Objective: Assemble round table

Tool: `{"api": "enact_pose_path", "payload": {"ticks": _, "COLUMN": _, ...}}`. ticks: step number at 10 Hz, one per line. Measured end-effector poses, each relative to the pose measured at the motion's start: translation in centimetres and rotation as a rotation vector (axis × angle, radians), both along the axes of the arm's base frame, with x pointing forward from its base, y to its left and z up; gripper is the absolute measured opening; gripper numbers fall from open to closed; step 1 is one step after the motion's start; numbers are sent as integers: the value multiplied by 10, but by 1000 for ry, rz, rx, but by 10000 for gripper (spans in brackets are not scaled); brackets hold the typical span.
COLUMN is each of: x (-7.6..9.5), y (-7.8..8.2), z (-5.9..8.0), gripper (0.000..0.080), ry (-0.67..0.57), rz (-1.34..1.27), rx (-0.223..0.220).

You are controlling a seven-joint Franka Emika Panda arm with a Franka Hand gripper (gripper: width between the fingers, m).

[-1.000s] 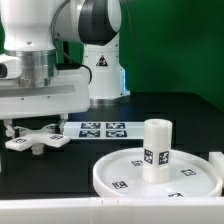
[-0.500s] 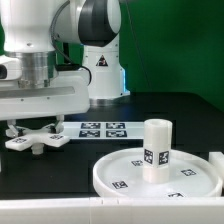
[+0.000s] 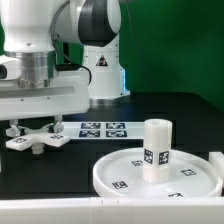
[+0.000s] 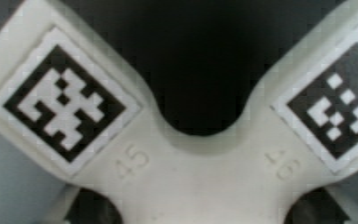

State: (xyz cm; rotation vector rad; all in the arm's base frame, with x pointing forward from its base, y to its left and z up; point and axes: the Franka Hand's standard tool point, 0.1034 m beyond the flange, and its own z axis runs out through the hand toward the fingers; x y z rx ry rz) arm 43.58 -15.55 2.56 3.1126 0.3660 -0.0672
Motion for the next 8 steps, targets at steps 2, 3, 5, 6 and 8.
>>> {"api": "enact_pose_path", "payload": {"ticks": 2, "x": 0, "y": 0, "z": 0, "gripper": 443, "ry": 0, "rz": 0, "rx": 0}}
{"api": "enact_pose_path", "payload": {"ticks": 3, "x": 1, "y": 2, "z": 0, "gripper": 443, "ry": 1, "rz": 0, "rx": 1}}
{"api": "enact_pose_path", "payload": {"ticks": 5, "x": 21, "y": 46, "z": 19, "gripper": 443, "ry": 24, "rz": -103, "rx": 30}}
{"api": "enact_pose_path", "payload": {"ticks": 6, "x": 36, "y": 72, "z": 33, "gripper": 445, "ry": 33, "rz": -154, "rx": 39}}
{"api": "enact_pose_path", "payload": {"ticks": 8, "x": 57, "y": 100, "z": 53, "gripper": 445, "ry": 40, "rz": -187, "rx": 47}}
